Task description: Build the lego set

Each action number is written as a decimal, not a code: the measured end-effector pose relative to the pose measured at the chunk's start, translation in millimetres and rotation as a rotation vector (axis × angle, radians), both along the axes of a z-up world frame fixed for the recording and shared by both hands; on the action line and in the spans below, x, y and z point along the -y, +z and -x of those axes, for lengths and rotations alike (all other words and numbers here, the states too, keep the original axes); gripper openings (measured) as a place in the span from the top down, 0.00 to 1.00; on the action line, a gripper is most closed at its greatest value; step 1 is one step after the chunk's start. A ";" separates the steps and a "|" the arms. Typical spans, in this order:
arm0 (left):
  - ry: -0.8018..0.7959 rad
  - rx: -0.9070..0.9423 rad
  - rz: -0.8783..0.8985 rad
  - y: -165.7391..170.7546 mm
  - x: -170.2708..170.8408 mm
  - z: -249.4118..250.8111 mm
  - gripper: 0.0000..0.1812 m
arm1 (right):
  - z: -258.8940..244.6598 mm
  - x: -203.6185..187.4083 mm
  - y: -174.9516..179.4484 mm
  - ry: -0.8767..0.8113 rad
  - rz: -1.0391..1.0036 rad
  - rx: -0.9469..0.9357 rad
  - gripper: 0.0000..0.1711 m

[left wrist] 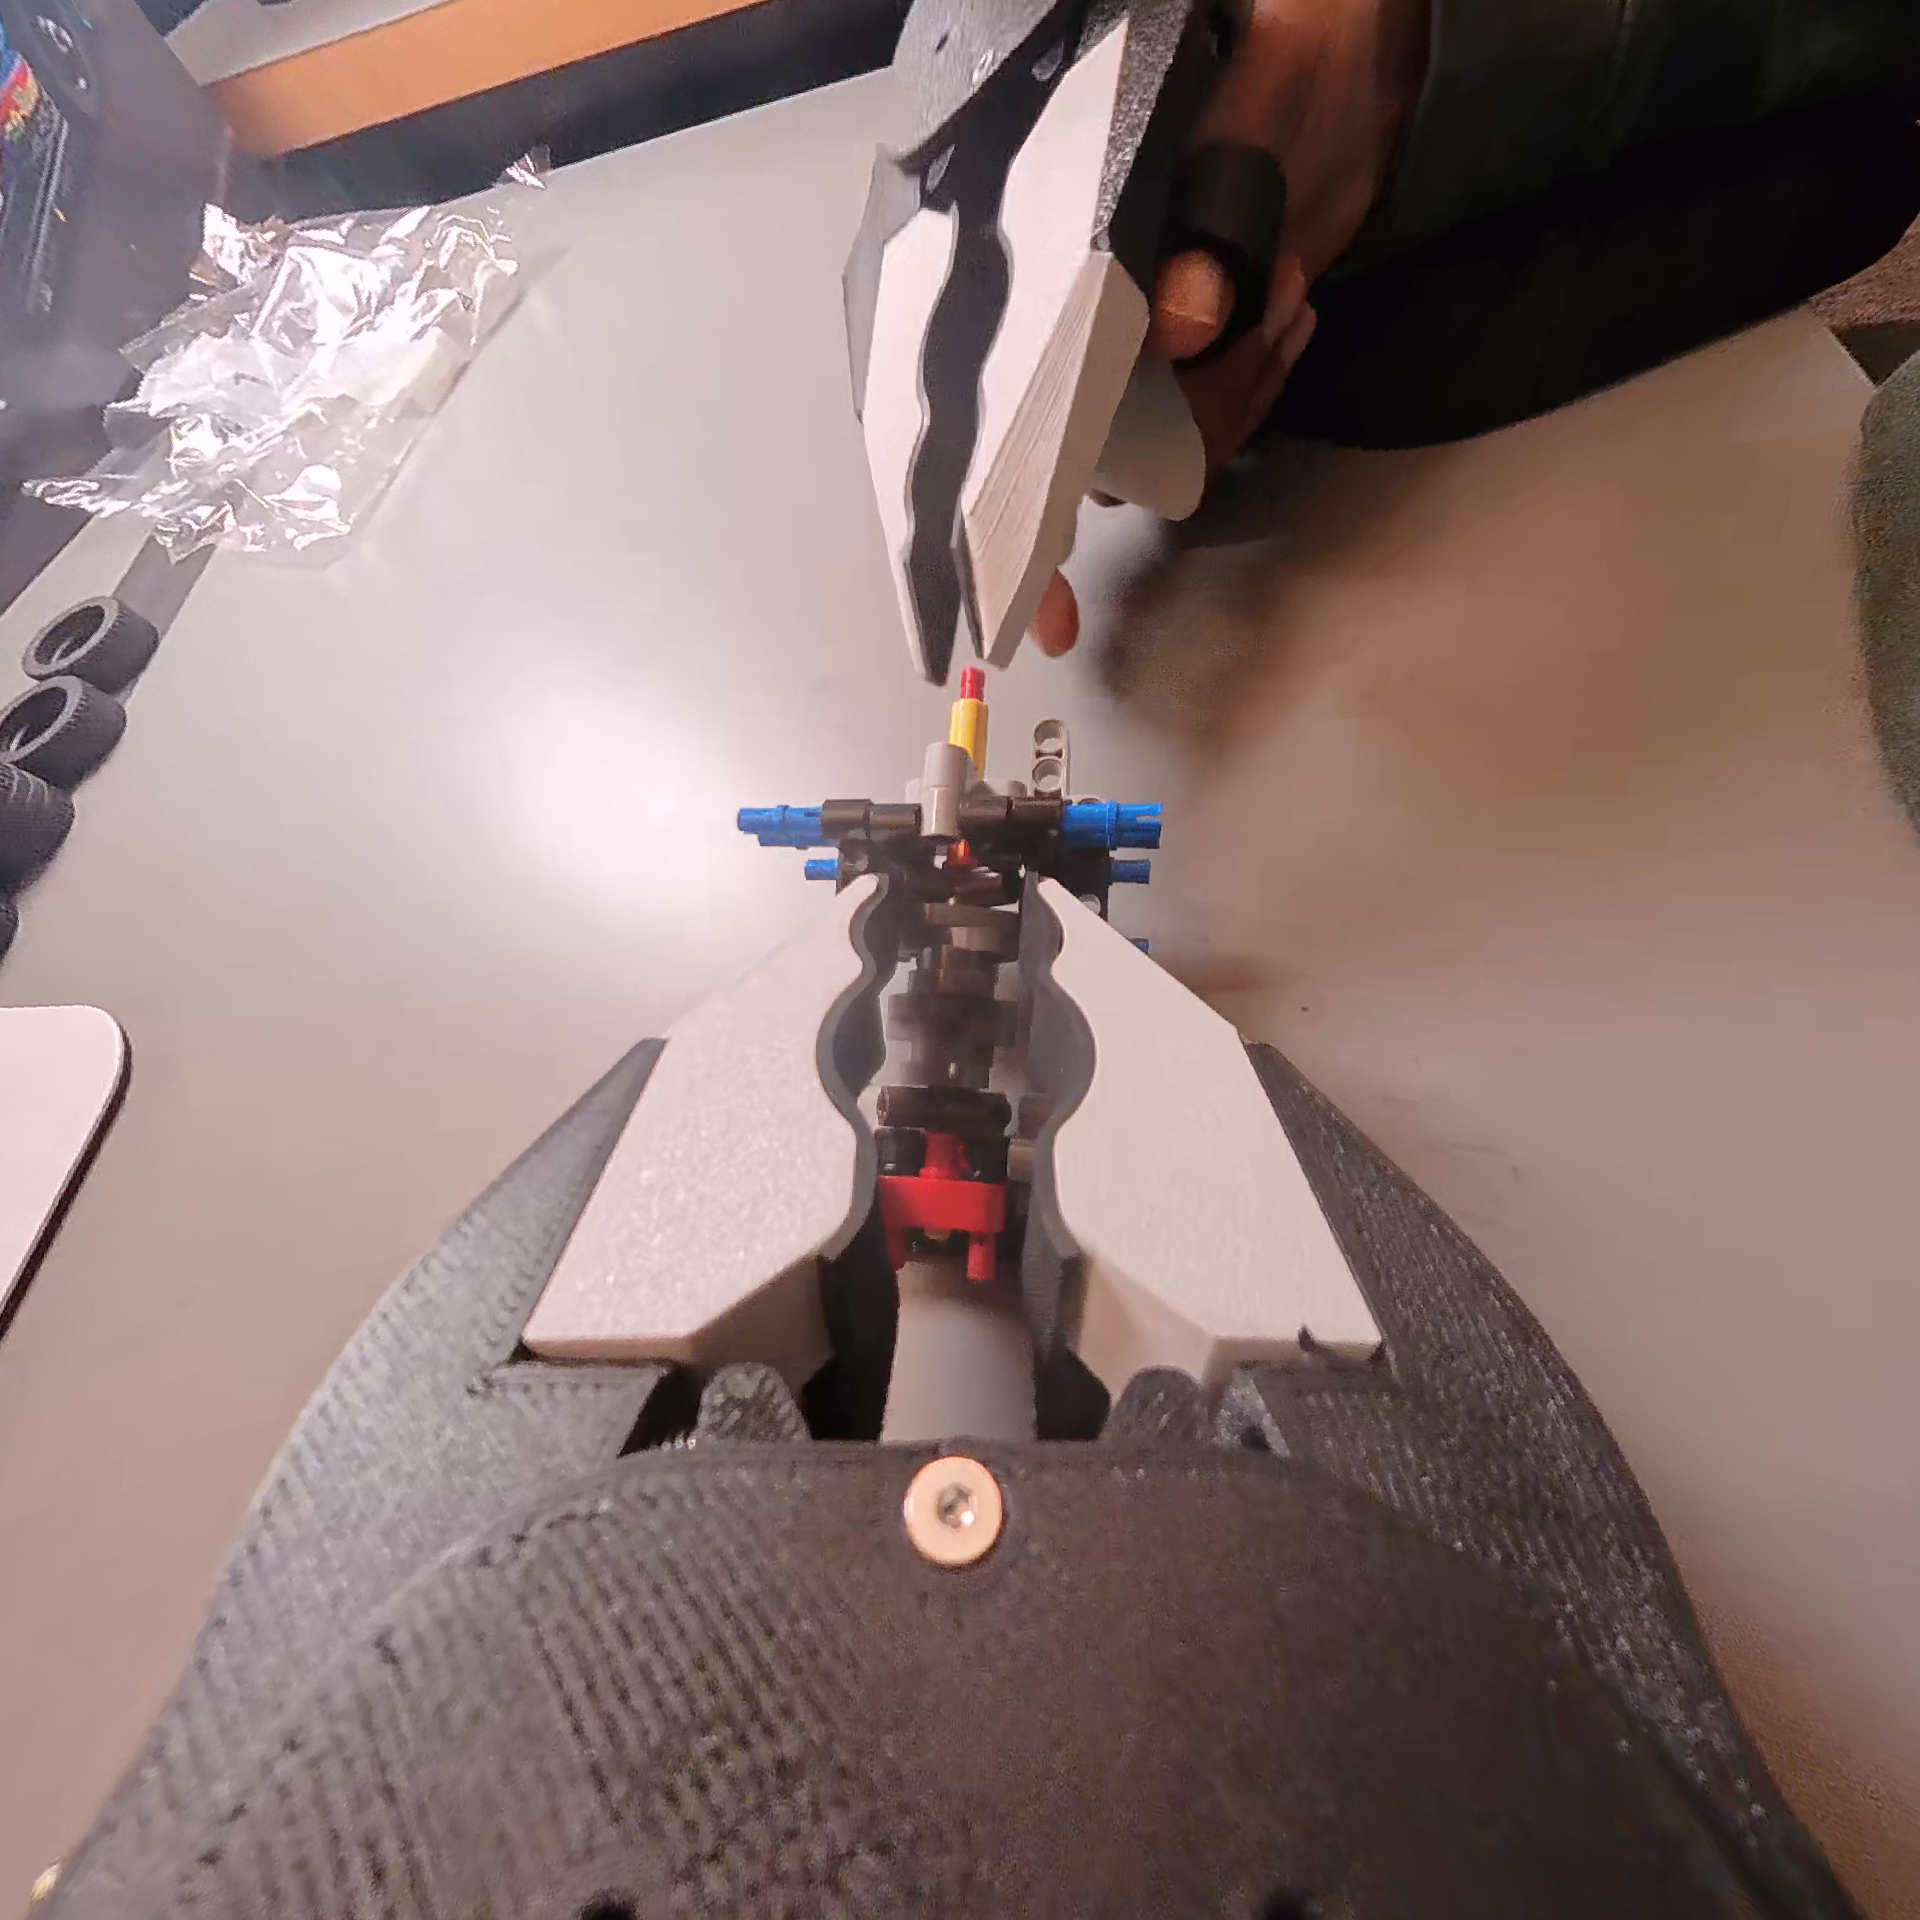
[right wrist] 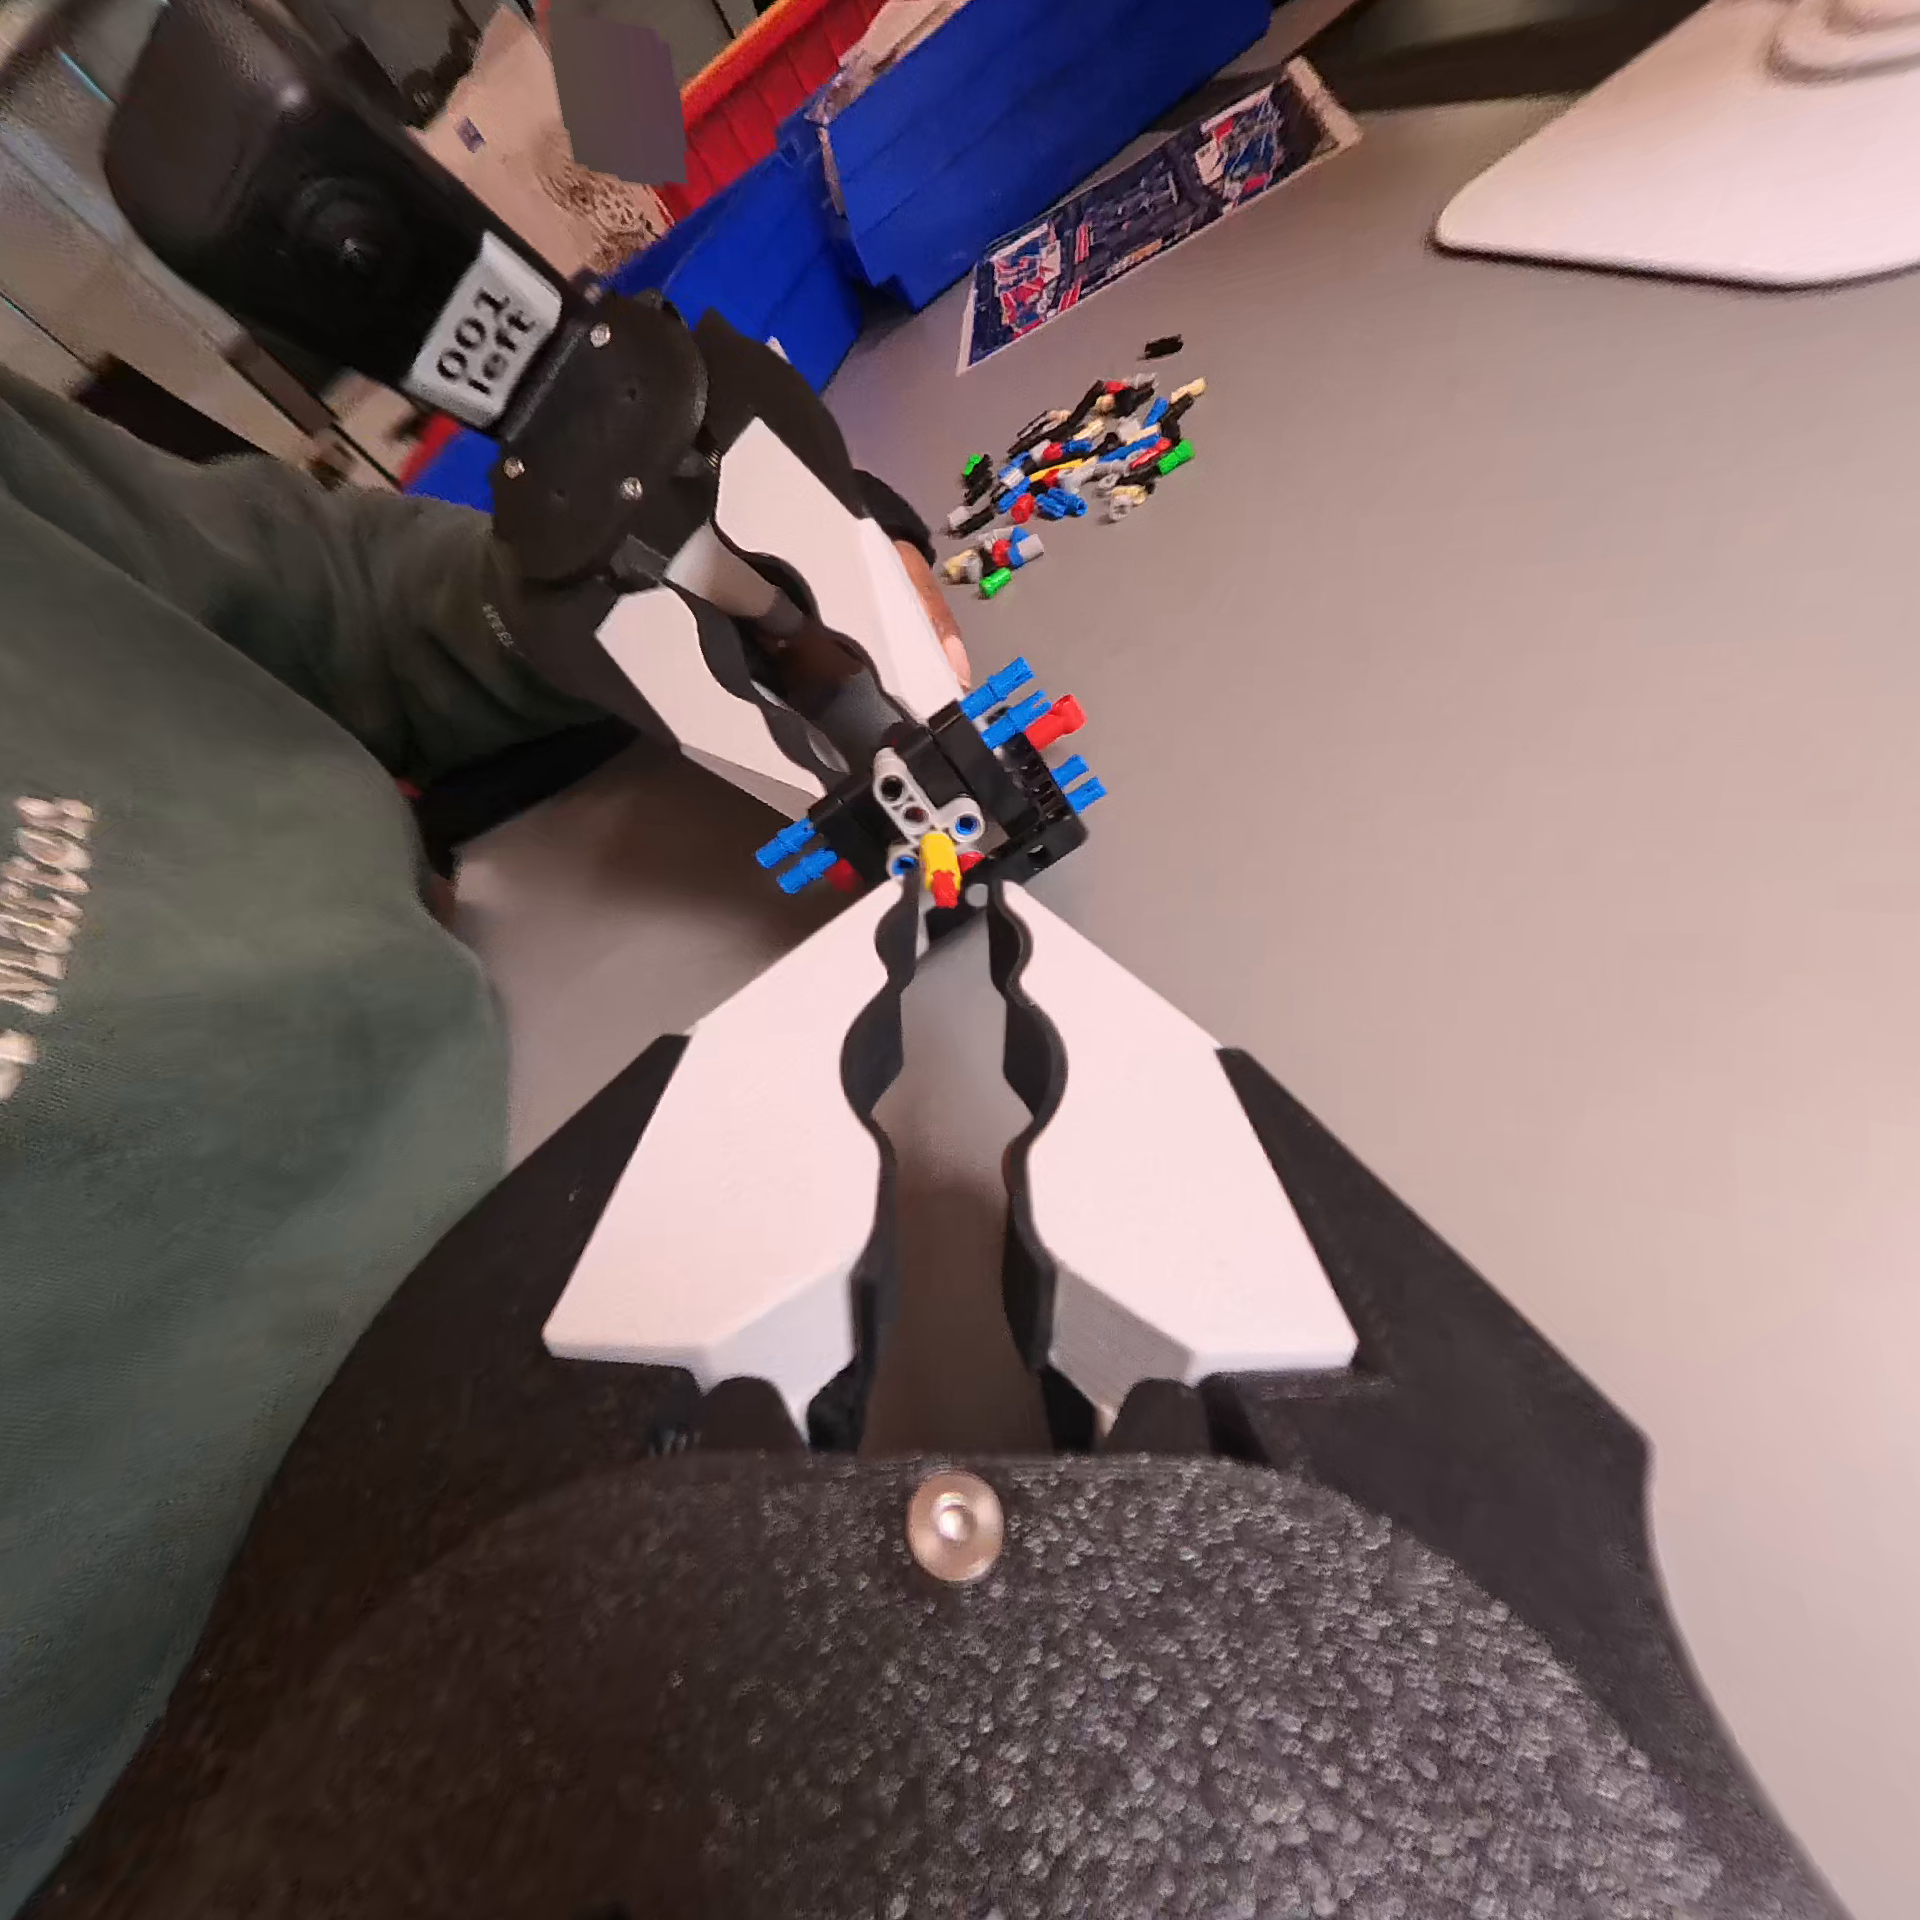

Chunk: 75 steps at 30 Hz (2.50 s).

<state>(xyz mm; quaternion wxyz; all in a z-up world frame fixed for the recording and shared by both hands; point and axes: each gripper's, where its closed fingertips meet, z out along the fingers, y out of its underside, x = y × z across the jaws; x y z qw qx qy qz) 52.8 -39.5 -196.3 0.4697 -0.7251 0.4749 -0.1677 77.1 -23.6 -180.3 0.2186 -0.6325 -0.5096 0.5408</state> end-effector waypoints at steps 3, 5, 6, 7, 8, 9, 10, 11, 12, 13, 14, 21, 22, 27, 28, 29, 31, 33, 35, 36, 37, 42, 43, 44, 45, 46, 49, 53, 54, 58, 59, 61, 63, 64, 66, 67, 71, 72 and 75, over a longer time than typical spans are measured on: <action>-0.005 0.012 0.019 -0.5 1.4 -0.1 0.88 | -2.8 -3.6 -2.3 0.010 -0.202 -0.010 0.96; -0.012 0.013 0.023 -0.5 2.3 -1.2 0.88 | -2.4 -0.1 -3.0 0.035 -0.296 -0.019 0.96; -0.015 0.012 0.025 -0.9 2.9 -1.7 0.88 | -2.0 2.0 -2.4 0.048 -0.330 -0.026 0.96; -0.018 0.012 0.029 -1.2 3.4 -2.1 0.88 | -1.8 4.1 -1.6 0.061 -0.358 -0.036 0.96; -0.022 0.011 0.032 -1.5 4.1 -2.6 0.88 | -1.7 4.8 -1.1 0.065 -0.383 -0.043 0.96; -0.023 0.011 0.032 -1.6 4.2 -2.9 0.88 | -1.9 6.2 -0.3 0.073 -0.405 -0.052 0.96; -0.024 0.012 0.033 -1.4 4.5 -3.2 0.88 | -2.0 7.3 -0.4 0.080 -0.421 -0.054 0.97; -0.027 0.018 0.038 -1.0 4.9 -3.7 0.88 | -2.1 7.2 -3.0 0.083 -0.437 -0.039 0.98; -0.028 0.022 0.041 -1.0 5.3 -4.2 0.88 | -2.2 7.9 -4.3 0.089 -0.447 -0.032 0.98; -0.030 0.021 0.040 -1.0 5.6 -4.4 0.88 | -2.1 8.4 -3.9 0.091 -0.450 -0.036 0.98; -0.032 0.020 0.041 -1.0 5.8 -4.5 0.88 | -2.3 8.5 -4.0 0.092 -0.451 -0.035 0.98; -0.024 0.008 0.027 -1.6 6.6 -4.7 0.88 | -2.5 10.8 -5.8 0.088 -0.304 0.008 0.99; -0.020 0.002 0.022 -1.9 6.3 -4.3 0.88 | -2.1 10.8 -6.3 0.082 -0.278 0.016 0.99; -0.010 -0.026 0.007 -3.8 5.5 -2.6 0.89 | -0.3 10.2 -10.6 0.058 -0.201 0.047 0.99; -0.010 -0.039 0.000 -4.6 5.6 -2.4 0.89 | -0.2 10.4 -11.7 0.058 -0.194 0.054 0.99; -0.010 -0.053 -0.007 -5.5 5.5 -2.2 0.89 | -0.1 10.4 -13.8 0.056 -0.187 0.065 0.99; -0.011 -0.065 -0.009 -6.4 5.5 -1.9 0.89 | 0.1 10.7 -16.0 0.055 -0.172 0.075 0.99; -0.015 -0.076 -0.005 -7.6 5.5 -0.9 0.88 | 0.7 10.8 -16.8 0.056 -0.165 0.080 0.99; -0.015 -0.107 -0.004 -9.6 4.7 0.9 0.88 | 1.8 10.2 -20.3 0.057 -0.172 0.102 0.99; -0.012 -0.114 0.002 -10.2 4.4 1.9 0.88 | 2.6 9.6 -21.1 0.058 -0.179 0.106 0.99; -0.007 -0.111 0.013 -9.9 4.0 3.0 0.88 | 3.4 9.0 -20.9 0.056 -0.188 0.103 0.99; 0.012 -0.126 0.032 -10.6 1.9 5.6 0.88 | 4.8 8.1 -18.1 0.056 -0.257 0.081 0.94; 0.020 -0.134 0.035 -11.8 1.6 6.4 0.88 | 4.3 7.5 -17.7 0.053 -0.269 0.079 0.93; 0.030 -0.143 0.040 -13.0 0.8 7.9 0.88 | 4.0 5.9 -17.0 0.046 -0.286 0.074 0.93; 0.039 -0.152 0.045 -13.9 0.4 9.0 0.88 | 3.7 4.2 -15.6 0.040 -0.299 0.066 0.92; 0.047 -0.157 0.049 -14.1 -0.1 9.7 0.88 | 3.4 2.0 -14.1 0.029 -0.307 0.058 0.92; 0.057 -0.153 0.061 -12.4 0.1 8.2 0.87 | 3.0 -3.1 -8.2 0.004 -0.289 0.024 0.92; 0.061 -0.115 0.091 -7.1 2.8 7.1 0.81 | 3.1 -7.7 2.9 -0.025 -0.282 -0.040 0.92; 0.060 -0.097 0.104 -5.3 4.2 6.9 0.79 | 3.0 -8.4 5.1 -0.029 -0.288 -0.054 0.92; 0.057 0.020 0.154 10.2 9.5 8.4 0.71 | 1.5 -10.2 8.4 -0.037 -0.330 -0.082 0.92; 0.060 0.046 0.170 13.8 9.9 11.0 0.69 | 1.3 -10.2 9.1 -0.038 -0.334 -0.088 0.92; 0.070 0.081 0.201 18.0 9.5 19.1 0.65 | 1.0 -11.7 10.5 -0.048 -0.347 -0.095 0.92; 0.075 0.093 0.231 17.1 9.2 29.4 0.62 | 0.3 -13.6 11.7 -0.057 -0.364 -0.103 0.92; 0.073 0.096 0.254 14.5 10.2 34.1 0.60 | -0.1 -15.1 12.5 -0.064 -0.371 -0.108 0.92; 0.058 0.106 0.315 7.0 14.7 40.7 0.57 | -1.1 -18.8 13.9 -0.081 -0.383 -0.115 0.92; 0.048 0.112 0.339 3.6 17.4 42.2 0.56 | -1.7 -20.4 14.9 -0.088 -0.383 -0.121 0.92; 0.000 0.052 0.354 -9.8 27.0 39.1 0.57 | -3.4 -27.7 17.7 -0.124 -0.373 -0.134 0.93; -0.011 0.031 0.361 -13.1 29.6 36.7 0.57 | -3.6 -29.2 18.1 -0.131 -0.372 -0.136 0.93; -0.008 -0.031 0.343 -22.9 30.1 34.1 0.61 | -3.9 -31.6 18.9 -0.145 -0.372 -0.139 0.94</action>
